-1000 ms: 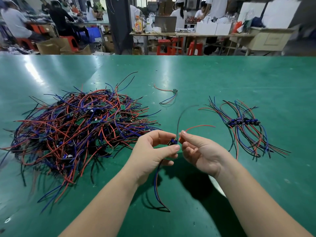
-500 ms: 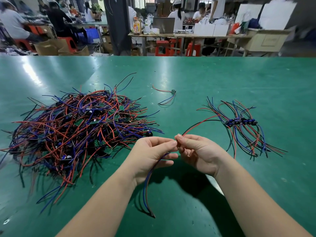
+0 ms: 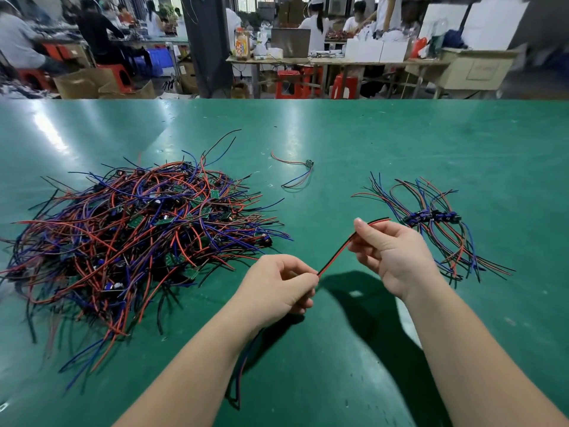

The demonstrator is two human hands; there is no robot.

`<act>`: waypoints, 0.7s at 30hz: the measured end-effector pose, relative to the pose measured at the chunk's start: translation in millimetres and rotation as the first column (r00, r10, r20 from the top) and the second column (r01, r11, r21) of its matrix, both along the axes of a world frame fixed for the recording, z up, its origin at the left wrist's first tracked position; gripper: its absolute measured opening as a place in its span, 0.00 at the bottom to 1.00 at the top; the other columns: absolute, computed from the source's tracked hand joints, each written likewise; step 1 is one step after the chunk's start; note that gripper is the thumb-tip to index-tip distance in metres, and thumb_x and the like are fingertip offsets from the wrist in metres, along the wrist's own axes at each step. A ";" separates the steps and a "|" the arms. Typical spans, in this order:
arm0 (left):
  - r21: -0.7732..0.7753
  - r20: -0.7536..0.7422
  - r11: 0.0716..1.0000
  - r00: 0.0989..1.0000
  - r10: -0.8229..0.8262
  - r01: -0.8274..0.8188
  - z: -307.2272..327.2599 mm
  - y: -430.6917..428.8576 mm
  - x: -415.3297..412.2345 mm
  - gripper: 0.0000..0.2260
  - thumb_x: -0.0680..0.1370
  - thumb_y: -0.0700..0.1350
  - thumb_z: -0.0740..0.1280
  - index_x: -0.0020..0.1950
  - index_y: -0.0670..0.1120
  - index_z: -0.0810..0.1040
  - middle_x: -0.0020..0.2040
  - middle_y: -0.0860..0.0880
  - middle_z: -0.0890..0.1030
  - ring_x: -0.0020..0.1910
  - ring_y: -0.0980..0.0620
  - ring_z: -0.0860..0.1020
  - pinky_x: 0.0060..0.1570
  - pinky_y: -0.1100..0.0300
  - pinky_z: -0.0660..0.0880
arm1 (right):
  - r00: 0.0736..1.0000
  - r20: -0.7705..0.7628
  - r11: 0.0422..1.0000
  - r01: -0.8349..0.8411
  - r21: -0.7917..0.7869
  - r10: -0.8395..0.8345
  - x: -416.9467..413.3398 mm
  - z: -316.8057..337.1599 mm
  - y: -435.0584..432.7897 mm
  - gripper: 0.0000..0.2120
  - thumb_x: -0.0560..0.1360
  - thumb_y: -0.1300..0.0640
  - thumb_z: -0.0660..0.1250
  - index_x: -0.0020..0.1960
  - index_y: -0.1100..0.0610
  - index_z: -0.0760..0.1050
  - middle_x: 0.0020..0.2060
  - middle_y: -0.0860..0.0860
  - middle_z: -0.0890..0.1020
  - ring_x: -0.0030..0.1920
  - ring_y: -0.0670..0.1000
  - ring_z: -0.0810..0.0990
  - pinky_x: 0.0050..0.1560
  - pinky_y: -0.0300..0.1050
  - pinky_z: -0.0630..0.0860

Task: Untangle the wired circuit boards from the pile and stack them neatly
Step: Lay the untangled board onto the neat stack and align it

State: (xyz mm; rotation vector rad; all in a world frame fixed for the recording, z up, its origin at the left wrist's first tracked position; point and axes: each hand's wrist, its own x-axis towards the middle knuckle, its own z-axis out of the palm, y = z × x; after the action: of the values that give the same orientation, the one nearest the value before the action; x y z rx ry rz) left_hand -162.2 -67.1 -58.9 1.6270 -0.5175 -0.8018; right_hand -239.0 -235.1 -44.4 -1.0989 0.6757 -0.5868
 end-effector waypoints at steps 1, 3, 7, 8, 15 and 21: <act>0.008 0.019 1.000 1.000 0.003 -0.003 -0.4 0.4 1.1 0.07 0.75 0.36 0.67 0.38 0.43 0.79 0.28 0.48 0.79 0.25 0.53 0.77 0.28 0.63 0.76 | 1.000 -0.001 0.998 0.010 -0.057 -0.010 0.0 -0.2 -0.7 0.10 0.69 0.61 0.73 0.34 0.59 0.72 0.26 0.53 0.81 0.26 0.48 0.81 0.24 0.35 0.74; 0.006 0.032 1.000 0.999 -0.002 0.002 -0.5 1.8 2.7 0.07 0.75 0.37 0.68 0.38 0.43 0.79 0.28 0.48 0.79 0.26 0.53 0.77 0.28 0.62 0.77 | 1.000 0.021 0.994 0.023 -0.103 -0.021 -1.0 0.8 -3.0 0.09 0.68 0.61 0.74 0.34 0.59 0.73 0.27 0.53 0.82 0.27 0.49 0.81 0.25 0.36 0.74; -0.072 -0.026 0.997 0.999 -0.044 0.042 0.4 3.6 2.3 0.05 0.75 0.39 0.70 0.39 0.43 0.79 0.30 0.47 0.79 0.28 0.53 0.78 0.31 0.61 0.78 | 0.996 0.085 0.998 0.002 -0.066 0.004 -4.2 4.7 -8.1 0.11 0.65 0.58 0.73 0.35 0.57 0.70 0.31 0.54 0.84 0.30 0.51 0.84 0.26 0.37 0.76; -0.091 -0.044 0.994 0.997 -0.058 0.053 0.6 3.6 1.8 0.04 0.75 0.40 0.70 0.40 0.43 0.79 0.31 0.48 0.80 0.29 0.53 0.78 0.32 0.62 0.78 | 0.994 0.102 0.998 -0.018 -0.068 0.025 -5.1 5.7 -8.7 0.12 0.64 0.57 0.72 0.35 0.56 0.69 0.32 0.55 0.84 0.32 0.51 0.84 0.26 0.37 0.76; -0.119 -0.005 0.990 0.997 -0.082 0.081 2.2 6.6 6.8 0.02 0.77 0.40 0.68 0.45 0.43 0.79 0.34 0.49 0.81 0.31 0.55 0.79 0.34 0.63 0.78 | 0.978 0.177 0.993 -0.105 -0.052 0.113 -11.6 10.8 -10.9 0.14 0.76 0.58 0.64 0.35 0.55 0.63 0.27 0.56 0.80 0.33 0.59 0.84 0.24 0.39 0.76; -0.062 0.129 0.995 0.989 -0.075 0.084 -1.8 6.3 10.2 0.02 0.77 0.40 0.68 0.44 0.45 0.78 0.37 0.45 0.79 0.32 0.55 0.79 0.35 0.62 0.79 | 0.975 0.177 0.989 -0.125 -0.079 0.137 -10.8 8.9 -9.7 0.12 0.69 0.52 0.67 0.36 0.55 0.64 0.30 0.55 0.82 0.34 0.55 0.84 0.25 0.38 0.75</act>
State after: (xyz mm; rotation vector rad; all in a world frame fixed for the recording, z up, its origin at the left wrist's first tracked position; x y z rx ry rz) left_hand -152.0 -60.8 -60.7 1.6098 -0.6962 -0.7345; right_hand -249.8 -244.8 -35.5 -1.1278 0.4244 -0.5912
